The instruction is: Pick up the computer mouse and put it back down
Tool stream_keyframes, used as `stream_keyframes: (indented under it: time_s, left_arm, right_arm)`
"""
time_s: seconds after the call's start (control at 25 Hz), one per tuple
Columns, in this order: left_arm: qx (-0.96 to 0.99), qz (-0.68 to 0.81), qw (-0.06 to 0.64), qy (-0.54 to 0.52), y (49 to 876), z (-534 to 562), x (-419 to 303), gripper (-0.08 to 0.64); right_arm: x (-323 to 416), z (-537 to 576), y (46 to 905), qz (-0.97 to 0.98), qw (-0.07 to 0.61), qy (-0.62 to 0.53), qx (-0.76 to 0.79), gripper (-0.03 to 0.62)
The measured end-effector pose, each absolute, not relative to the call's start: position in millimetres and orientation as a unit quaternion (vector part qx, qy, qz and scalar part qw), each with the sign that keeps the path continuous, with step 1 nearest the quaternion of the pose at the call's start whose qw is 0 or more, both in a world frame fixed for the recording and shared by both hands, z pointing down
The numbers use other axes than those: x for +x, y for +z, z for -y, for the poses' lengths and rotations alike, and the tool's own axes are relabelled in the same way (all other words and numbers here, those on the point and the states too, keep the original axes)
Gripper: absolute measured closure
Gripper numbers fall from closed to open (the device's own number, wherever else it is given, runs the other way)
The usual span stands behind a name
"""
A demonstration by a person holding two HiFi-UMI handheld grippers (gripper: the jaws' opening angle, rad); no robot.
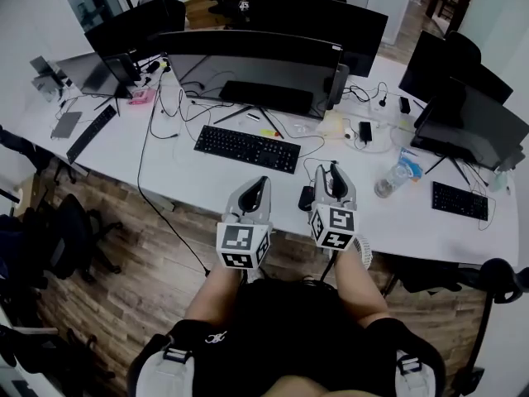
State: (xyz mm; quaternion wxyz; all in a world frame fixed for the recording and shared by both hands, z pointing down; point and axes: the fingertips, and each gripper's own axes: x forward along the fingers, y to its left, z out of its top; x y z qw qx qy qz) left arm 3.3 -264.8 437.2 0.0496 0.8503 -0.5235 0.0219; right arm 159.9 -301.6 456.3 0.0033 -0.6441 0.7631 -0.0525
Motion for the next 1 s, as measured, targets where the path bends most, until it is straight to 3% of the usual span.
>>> stream_keyframes:
  time_s: [0.36,1.0]
  left_arm:
    - [0.852,0.520,0.061,0.024,448.2,285.0,-24.5,0.509]
    - [0.866,0.496,0.057,0.035,455.6,309.5,-39.6,0.509]
  right_arm:
    - [145.0,329.9,530.2,-0.737,-0.048,-0.127,-0.662,0.378]
    - [160.6,336.3,672.9,-0.665,-0.160,-0.226,-0.694,0.313]
